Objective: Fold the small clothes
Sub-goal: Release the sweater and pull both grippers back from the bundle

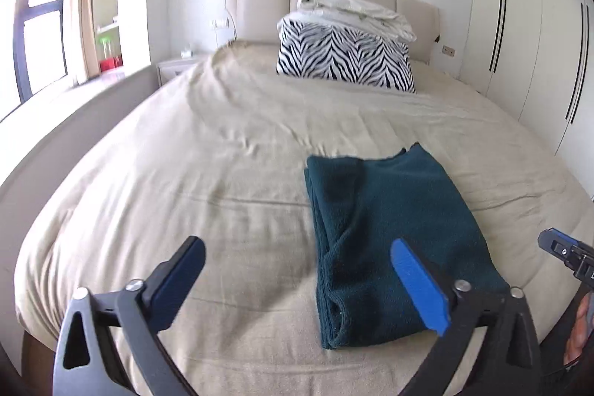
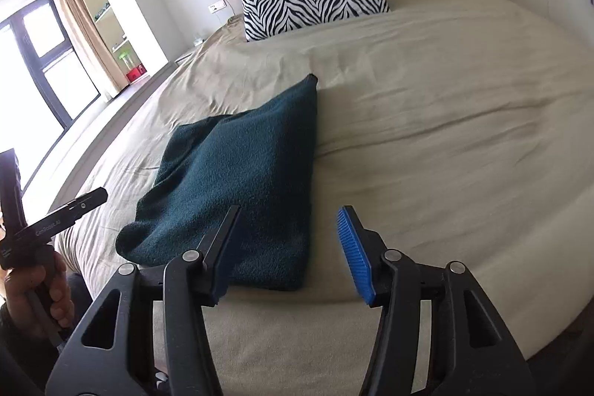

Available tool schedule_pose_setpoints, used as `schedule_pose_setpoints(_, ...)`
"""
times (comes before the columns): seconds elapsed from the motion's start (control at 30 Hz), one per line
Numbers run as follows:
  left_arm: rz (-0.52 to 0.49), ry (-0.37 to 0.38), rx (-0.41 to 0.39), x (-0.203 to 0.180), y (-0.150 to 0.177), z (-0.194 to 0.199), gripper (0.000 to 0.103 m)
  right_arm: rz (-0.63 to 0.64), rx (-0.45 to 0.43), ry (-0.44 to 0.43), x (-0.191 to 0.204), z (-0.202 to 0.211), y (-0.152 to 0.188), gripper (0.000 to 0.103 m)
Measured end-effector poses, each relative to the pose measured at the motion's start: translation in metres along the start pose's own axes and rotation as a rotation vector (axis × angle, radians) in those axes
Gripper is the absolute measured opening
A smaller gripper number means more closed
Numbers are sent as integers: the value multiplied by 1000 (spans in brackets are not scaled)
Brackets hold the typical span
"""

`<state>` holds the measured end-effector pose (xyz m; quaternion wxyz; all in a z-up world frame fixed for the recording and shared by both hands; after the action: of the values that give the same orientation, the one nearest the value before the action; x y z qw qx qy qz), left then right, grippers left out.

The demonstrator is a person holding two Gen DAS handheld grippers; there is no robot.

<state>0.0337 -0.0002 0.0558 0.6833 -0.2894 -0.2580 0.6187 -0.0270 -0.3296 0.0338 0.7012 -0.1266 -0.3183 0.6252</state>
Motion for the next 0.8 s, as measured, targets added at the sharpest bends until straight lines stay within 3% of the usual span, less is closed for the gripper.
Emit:
schedule_pose_setpoints(0.2,-83,-122,-216,-19,-26,74,103,88,-300,160,45,73,-9,102)
schedule_pose_setpoints(0.3,-67,-100,-282,-19,-35,103,103,115,-357,188,62,100,-16,103)
schedule_pose_setpoints(0.5,-57,-149,-213,-15,-32,110,103,95,-388,124,85,145,-22,103)
schedule_pose_setpoints(0.6,-32,-161,-135,-11,-22,91,103,100,-336,138,91,145,-21,103)
schedule_pose_setpoints(0.8,-25,-160,48,-7,11,40,103,61,-77,311,84,92,-7,103)
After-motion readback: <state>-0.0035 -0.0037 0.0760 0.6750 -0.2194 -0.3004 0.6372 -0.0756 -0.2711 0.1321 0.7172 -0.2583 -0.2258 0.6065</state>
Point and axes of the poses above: each gripper's, at about its wrist camera, not at the fingertips, and z roughly against the way its jaws point, x to its left, y to its underside, the point moved 3 cm from there along -z, roughly the way its jaws point, and after that the axes turned 10 degrees about x, right-handed, at the moved point
